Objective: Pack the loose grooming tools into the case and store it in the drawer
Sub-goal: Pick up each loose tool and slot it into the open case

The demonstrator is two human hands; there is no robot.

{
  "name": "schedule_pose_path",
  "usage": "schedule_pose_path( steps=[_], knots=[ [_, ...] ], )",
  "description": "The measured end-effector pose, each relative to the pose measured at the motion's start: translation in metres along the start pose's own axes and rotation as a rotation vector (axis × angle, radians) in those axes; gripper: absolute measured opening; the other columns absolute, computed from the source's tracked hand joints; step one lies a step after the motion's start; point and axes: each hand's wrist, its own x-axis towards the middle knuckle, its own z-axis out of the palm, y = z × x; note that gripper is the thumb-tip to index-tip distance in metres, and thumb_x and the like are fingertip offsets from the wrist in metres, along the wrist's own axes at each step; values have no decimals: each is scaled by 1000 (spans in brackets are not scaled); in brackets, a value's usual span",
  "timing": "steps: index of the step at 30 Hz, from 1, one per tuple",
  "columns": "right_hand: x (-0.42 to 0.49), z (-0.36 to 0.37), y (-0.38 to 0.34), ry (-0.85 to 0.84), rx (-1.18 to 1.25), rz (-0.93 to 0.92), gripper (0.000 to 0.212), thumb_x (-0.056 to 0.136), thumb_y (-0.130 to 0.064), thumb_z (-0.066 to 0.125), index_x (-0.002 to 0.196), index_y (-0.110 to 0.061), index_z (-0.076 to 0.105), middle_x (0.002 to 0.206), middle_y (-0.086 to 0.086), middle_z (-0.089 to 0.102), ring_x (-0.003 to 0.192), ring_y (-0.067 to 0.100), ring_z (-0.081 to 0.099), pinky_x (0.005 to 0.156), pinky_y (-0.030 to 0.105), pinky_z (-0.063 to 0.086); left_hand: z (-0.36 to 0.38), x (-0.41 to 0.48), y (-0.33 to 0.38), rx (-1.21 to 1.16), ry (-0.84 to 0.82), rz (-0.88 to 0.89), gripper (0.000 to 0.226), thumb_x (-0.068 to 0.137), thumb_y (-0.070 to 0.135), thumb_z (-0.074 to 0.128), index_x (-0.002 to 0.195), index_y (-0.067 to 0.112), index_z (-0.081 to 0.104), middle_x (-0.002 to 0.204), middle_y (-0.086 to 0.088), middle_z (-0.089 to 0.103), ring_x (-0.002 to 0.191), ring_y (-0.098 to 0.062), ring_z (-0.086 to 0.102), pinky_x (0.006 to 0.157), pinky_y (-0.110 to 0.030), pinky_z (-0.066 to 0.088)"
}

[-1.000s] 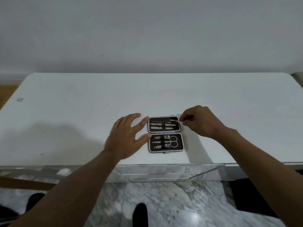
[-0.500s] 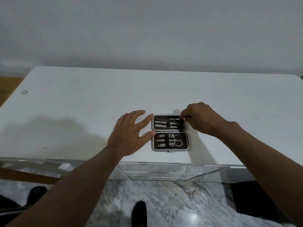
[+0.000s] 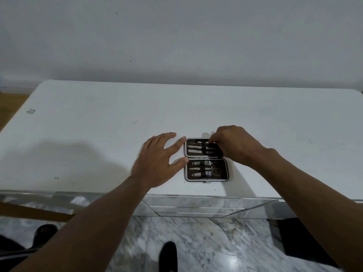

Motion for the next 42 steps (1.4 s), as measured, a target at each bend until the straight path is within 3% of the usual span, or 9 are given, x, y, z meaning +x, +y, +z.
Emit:
schedule_pose_path(
  steps=[5,17,37,42],
  knots=[
    [6,4,-6,7,-13,-2,27,83,-1,48,97,-13,68,92,8,68,88,30,60,77,38,50,0,0,0,-6,-7,-5,64,92,69,27,147,38,36,151,4,39,140,-15,30,116,-43,25],
    [8,5,-11,37,-1,30,18,87,-7,48,94,-9,64,91,11,67,87,33,59,77,41,49,1,0,-1,-12,6,-4,61,93,67,32,146,38,38,151,4,40,139,-16,32,116,-45,27],
    [9,14,-18,82,68,88,24,86,-4,48,98,-12,66,94,10,70,87,31,61,75,38,49,2,1,-1,-12,26,-4,62,92,68,31,145,38,40,149,4,42,137,-16,34,114,-42,28],
    [8,10,-17,103,172,167,21,87,-6,50,95,-13,69,90,8,73,85,28,61,69,29,41,0,0,-1,-10,29,-6,61,91,68,33,144,39,41,149,5,42,137,-14,33,114,-41,28]
  ],
)
